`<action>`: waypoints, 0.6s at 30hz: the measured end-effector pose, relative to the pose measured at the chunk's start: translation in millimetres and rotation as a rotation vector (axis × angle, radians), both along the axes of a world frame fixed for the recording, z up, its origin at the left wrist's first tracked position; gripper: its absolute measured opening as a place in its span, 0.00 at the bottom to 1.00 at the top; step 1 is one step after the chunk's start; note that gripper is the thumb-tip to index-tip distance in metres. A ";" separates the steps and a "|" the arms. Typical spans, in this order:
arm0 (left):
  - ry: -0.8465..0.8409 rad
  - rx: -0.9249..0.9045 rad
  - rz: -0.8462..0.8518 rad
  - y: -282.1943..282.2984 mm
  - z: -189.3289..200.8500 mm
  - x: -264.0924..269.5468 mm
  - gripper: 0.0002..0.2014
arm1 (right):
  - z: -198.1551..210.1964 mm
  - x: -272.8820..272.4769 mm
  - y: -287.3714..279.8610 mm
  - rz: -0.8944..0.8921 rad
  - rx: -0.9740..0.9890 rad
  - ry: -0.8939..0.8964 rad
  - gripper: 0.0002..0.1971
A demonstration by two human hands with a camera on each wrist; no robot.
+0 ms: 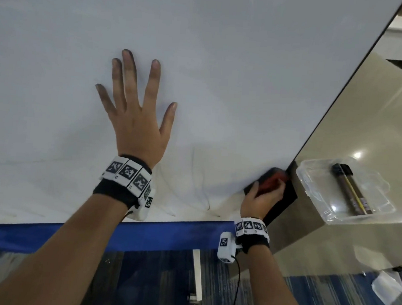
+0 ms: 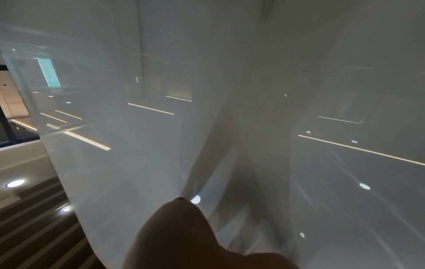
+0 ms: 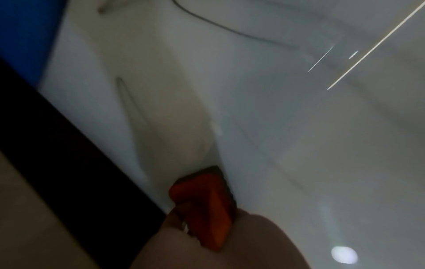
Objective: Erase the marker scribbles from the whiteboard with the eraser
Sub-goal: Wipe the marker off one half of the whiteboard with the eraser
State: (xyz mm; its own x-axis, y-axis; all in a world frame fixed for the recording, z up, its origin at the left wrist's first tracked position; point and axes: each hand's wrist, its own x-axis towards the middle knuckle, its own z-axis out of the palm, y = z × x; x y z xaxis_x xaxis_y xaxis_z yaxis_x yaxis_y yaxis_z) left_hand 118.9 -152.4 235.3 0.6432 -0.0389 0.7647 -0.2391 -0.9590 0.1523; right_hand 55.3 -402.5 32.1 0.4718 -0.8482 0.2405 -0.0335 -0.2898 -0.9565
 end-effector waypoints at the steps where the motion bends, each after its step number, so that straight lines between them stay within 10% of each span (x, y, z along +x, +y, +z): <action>1: 0.014 0.002 -0.001 -0.8 -2.0 -1.4 0.33 | -2.7 -0.8 -2.7 -0.026 0.058 0.008 0.33; 5: 0.037 0.002 0.002 -2.2 -9.5 -5.0 0.33 | 15.0 6.9 17.7 -0.055 0.013 -0.041 0.33; 11: -0.015 -0.055 -0.037 -6.0 -18.4 -1.1 0.32 | 37.1 9.0 54.2 0.260 -0.630 -0.047 0.24; 18: -0.081 -0.036 -0.055 -2.5 -40.2 9.9 0.31 | -47.3 8.7 22.0 0.024 0.024 -0.008 0.31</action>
